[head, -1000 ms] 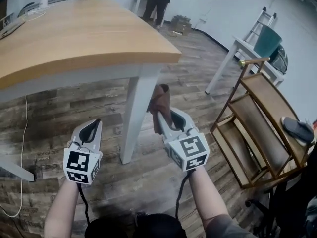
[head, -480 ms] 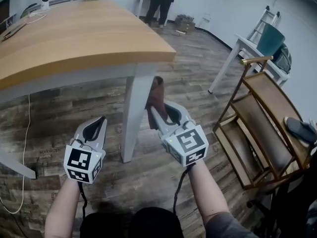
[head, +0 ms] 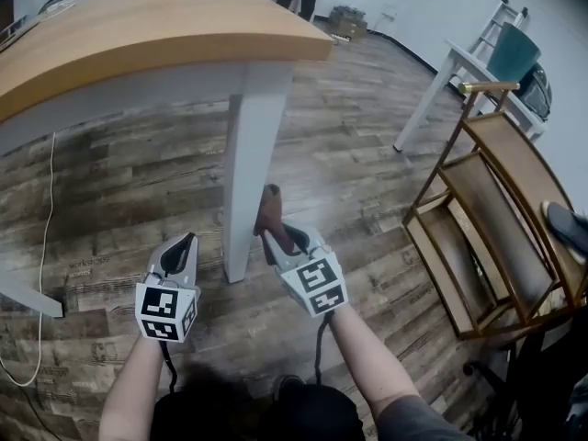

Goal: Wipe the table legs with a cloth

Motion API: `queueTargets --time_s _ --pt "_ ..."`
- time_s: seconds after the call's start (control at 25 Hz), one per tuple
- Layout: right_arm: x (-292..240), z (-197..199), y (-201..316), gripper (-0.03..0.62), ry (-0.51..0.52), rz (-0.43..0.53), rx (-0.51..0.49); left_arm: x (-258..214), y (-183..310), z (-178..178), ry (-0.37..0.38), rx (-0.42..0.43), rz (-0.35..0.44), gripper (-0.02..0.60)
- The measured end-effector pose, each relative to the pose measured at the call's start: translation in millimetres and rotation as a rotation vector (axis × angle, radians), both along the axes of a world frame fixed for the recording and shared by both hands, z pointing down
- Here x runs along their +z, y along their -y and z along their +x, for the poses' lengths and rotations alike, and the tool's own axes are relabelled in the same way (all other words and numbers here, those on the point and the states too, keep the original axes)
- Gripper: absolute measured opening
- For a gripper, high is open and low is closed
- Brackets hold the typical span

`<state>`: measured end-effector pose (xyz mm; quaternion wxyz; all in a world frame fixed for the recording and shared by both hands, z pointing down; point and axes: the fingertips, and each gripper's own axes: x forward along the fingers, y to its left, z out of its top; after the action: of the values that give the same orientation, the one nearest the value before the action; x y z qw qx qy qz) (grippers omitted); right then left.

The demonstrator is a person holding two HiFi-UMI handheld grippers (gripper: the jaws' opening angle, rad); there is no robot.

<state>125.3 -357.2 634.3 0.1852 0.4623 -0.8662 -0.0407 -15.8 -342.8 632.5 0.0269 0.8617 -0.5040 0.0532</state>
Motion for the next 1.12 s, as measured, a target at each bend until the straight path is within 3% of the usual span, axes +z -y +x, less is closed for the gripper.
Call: queueTargets --time_s 0.32,0.52,0.8,0.92,1.12 --pt "79.2 -10.9 8.0 0.064 0.014 -0.060 -0.019 52.7 0.7 -2.1 -0.008 -0.053 -0.069 0.018" --pt "128.6 -7.5 -0.3 0.064 0.030 -0.159 -0.019 87.5 -5.5 18.0 -0.002 -0.055 -0.128 0.018" --pt "197.6 -9.9 0.1 0.064 -0.007 -0.302 0.005 129.0 -11.7 18.0 -0.017 -0.100 -0.234 0.018" --pt "172.2 9.5 14.2 0.064 0.007 -0.218 0.068 115.5 -11.6 22.6 -0.040 -0.069 -0.238 0.018" --pt "51.7 34.8 60.7 0.064 -0.038 0.049 0.027 47.8 13.4 11.4 -0.031 -0.046 -0.117 0.018"
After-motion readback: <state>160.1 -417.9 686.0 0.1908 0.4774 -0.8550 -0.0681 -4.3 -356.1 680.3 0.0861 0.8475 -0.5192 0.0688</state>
